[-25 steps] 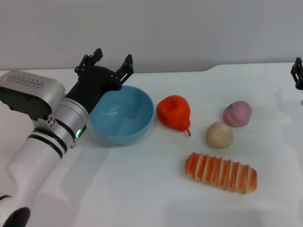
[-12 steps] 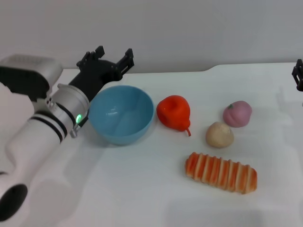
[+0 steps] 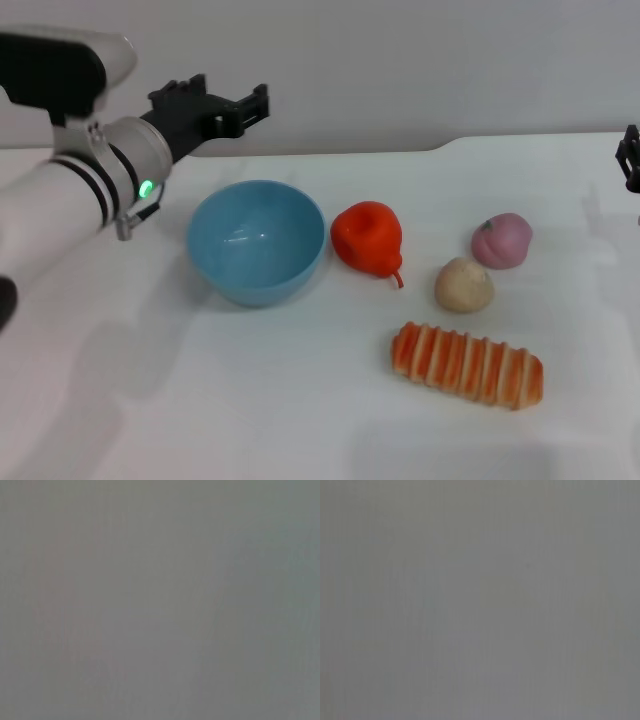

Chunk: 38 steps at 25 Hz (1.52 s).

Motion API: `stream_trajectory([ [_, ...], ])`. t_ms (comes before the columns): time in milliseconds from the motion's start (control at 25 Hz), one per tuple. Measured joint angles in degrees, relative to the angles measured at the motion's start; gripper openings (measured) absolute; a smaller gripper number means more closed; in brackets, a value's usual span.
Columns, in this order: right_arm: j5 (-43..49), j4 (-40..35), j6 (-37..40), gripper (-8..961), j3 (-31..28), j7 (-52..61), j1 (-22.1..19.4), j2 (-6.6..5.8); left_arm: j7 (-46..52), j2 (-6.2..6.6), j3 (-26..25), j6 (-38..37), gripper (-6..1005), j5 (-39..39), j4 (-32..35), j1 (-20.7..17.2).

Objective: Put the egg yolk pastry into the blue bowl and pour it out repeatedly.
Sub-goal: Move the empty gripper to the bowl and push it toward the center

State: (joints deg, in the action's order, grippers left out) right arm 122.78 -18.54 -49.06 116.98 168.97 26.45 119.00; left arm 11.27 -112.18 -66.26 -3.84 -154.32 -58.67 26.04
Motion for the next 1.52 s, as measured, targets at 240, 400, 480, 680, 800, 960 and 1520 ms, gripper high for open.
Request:
stream_trajectory([
  [240, 0.00, 0.00, -0.01, 652, 0.00, 0.03, -0.02, 0.06, -7.43, -1.52, -10.84, 25.99, 811, 0.23, -5.89, 2.39],
  [400, 0.00, -0.09, 0.00, 651, -0.01, 0.04, 0.13, 0.08, -17.60, -5.04, -18.95, 36.69, 811, 0.55, -5.65, 5.48],
  [480, 0.00, -0.23, 0.00, 652, -0.01, 0.04, 0.16, 0.09, -21.86, -5.61, -21.78, 40.81, 811, 2.01, -4.74, 7.45],
  [680, 0.01, -0.12, 0.00, 652, -0.01, 0.05, 0.19, 0.06, -28.81, -5.35, -28.96, 45.95, 811, 5.03, -0.80, 12.07],
  [800, 0.04, -0.17, -0.02, 652, 0.00, 0.04, 0.17, 0.04, -32.24, -5.25, -32.71, 47.20, 811, 5.25, 2.97, 14.78],
  [960, 0.11, -0.05, -0.18, 651, 0.18, 0.05, 0.19, 0.02, -36.42, -5.17, -37.54, 49.77, 811, 4.88, 9.55, 19.54],
  [1520, 0.18, -0.18, -0.35, 651, 0.56, 0.05, 0.28, 0.00, -39.94, -4.06, -42.60, 53.90, 810, 4.12, 16.70, 22.21],
])
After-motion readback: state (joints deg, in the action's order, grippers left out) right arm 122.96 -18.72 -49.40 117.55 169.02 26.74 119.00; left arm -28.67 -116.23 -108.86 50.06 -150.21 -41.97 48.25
